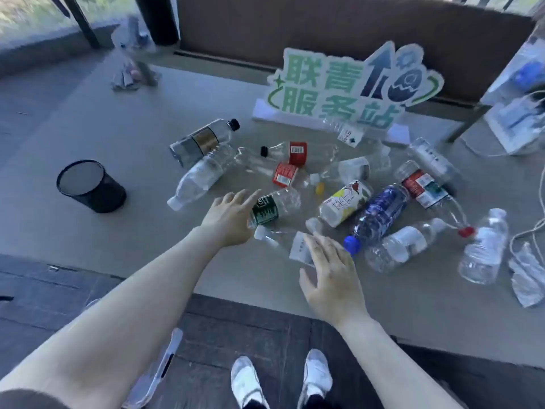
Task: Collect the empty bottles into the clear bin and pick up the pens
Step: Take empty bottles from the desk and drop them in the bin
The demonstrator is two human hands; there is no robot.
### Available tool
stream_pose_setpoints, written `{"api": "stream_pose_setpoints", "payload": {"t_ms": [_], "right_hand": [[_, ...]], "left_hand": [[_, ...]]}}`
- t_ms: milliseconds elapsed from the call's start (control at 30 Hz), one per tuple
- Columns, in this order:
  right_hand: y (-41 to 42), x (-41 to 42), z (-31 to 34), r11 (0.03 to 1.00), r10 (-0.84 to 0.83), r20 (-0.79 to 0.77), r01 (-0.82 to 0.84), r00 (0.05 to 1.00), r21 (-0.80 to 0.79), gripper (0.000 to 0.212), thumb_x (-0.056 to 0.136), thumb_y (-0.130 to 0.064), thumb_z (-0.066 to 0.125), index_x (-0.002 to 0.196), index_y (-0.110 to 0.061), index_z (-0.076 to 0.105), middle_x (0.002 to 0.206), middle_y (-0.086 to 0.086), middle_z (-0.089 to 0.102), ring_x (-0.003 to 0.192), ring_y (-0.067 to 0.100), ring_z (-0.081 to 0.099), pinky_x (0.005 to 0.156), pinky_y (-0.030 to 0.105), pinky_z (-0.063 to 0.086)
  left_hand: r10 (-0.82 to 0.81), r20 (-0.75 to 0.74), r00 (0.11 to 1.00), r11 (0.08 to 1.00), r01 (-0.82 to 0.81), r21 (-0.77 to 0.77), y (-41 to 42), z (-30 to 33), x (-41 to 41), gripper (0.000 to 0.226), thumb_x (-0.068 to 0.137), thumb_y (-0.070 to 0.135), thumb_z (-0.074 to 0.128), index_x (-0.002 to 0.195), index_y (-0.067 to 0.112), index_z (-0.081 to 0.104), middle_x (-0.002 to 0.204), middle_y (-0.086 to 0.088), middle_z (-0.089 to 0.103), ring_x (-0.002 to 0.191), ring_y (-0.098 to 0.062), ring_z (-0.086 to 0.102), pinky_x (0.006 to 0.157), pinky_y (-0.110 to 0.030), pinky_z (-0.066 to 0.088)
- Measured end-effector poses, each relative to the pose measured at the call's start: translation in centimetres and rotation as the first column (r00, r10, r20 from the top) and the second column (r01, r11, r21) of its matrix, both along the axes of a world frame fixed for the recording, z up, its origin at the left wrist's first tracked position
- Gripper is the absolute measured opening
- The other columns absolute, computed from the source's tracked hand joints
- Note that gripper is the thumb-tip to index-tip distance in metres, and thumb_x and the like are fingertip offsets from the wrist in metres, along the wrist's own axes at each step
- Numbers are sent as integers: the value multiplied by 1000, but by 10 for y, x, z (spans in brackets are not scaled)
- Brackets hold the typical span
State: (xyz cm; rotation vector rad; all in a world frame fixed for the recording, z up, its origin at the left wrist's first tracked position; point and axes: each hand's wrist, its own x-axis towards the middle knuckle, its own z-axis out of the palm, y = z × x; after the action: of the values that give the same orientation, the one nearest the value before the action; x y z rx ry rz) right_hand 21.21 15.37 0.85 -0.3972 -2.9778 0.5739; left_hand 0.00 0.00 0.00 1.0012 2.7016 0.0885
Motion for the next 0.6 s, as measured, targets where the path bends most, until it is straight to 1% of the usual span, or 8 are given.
{"api": "stream_pose_setpoints", "payload": {"t_ms": [67, 133, 233, 300, 367, 433, 500, 600], "right_hand": [[1, -2, -3, 1000, -1, 7, 1, 1000, 4, 64, 85, -34, 50, 146, -18, 43, 146, 6, 48, 133, 30, 43, 109, 52, 35], [6, -2, -4, 1000, -5, 6, 5, 1000, 5, 65, 85, -33, 51, 147, -19, 41, 149, 5, 45, 135, 29, 42, 110, 51, 34], [10, -10, 3, 999, 25, -11, -24, 1000, 26, 67, 83, -31, 54, 147, -15, 42, 147, 7, 47, 135, 30, 43, 109, 49, 37], [13, -21, 5, 997, 58, 17, -59, 998, 49, 69, 83, -30, 57, 147, -15, 40, 147, 9, 47, 136, 30, 42, 110, 49, 37], [13, -35, 8, 991, 102, 117, -111, 988, 75, 73, 84, -37, 53, 152, -20, 29, 152, 6, 39, 140, 29, 35, 110, 50, 36], [12, -49, 7, 976, 159, 259, -192, 953, 105, 77, 88, -42, 49, 155, -21, 18, 156, 4, 29, 142, 28, 27, 116, 47, 27], [8, -60, 3, 947, 200, 362, -274, 910, 167, 78, 91, -44, 50, 156, -17, 14, 155, 5, 28, 141, 28, 27, 117, 41, 22], [-2, -62, -5, 921, 201, 427, -319, 882, 224, 76, 90, -39, 52, 154, -17, 18, 146, 7, 40, 130, 29, 39, 105, 39, 34]], "left_hand": [[3, 34, 999, 999, -2, -49, -4, -4, -4, 87, 85, 41, 58, 152, 34, 3, 148, -7, 38, 132, -32, 39, 103, -43, 38], [66, 104, 992, 998, -63, -32, -13, -9, 0, 92, 83, 42, 63, 152, 34, 2, 137, -10, 44, 124, -34, 45, 93, -44, 47], [215, 194, 957, 972, -228, 49, -30, -2, 21, 101, 76, 40, 69, 152, 31, 3, 131, -12, 44, 121, -35, 45, 90, -46, 49], [339, 202, 919, 914, -373, 160, -45, 10, 36, 99, 75, 40, 68, 152, 30, 6, 128, -12, 45, 118, -34, 47, 86, -44, 49], [433, 219, 874, 841, -479, 250, -59, 25, 52, 96, 75, 38, 66, 151, 29, 9, 125, -10, 46, 113, -33, 49, 81, -42, 47], [496, 242, 834, 780, -550, 297, -74, 36, 67, 92, 76, 36, 63, 151, 30, 9, 124, -8, 47, 108, -31, 50, 78, -40, 47], [556, 270, 786, 721, -618, 313, -88, 42, 79, 91, 75, 34, 61, 150, 32, 9, 122, -7, 47, 106, -29, 51, 80, -40, 48], [637, 321, 701, 628, -713, 313, -110, 42, 99, 91, 76, 34, 61, 150, 34, 8, 121, -6, 46, 107, -27, 51, 84, -41, 48]]}}
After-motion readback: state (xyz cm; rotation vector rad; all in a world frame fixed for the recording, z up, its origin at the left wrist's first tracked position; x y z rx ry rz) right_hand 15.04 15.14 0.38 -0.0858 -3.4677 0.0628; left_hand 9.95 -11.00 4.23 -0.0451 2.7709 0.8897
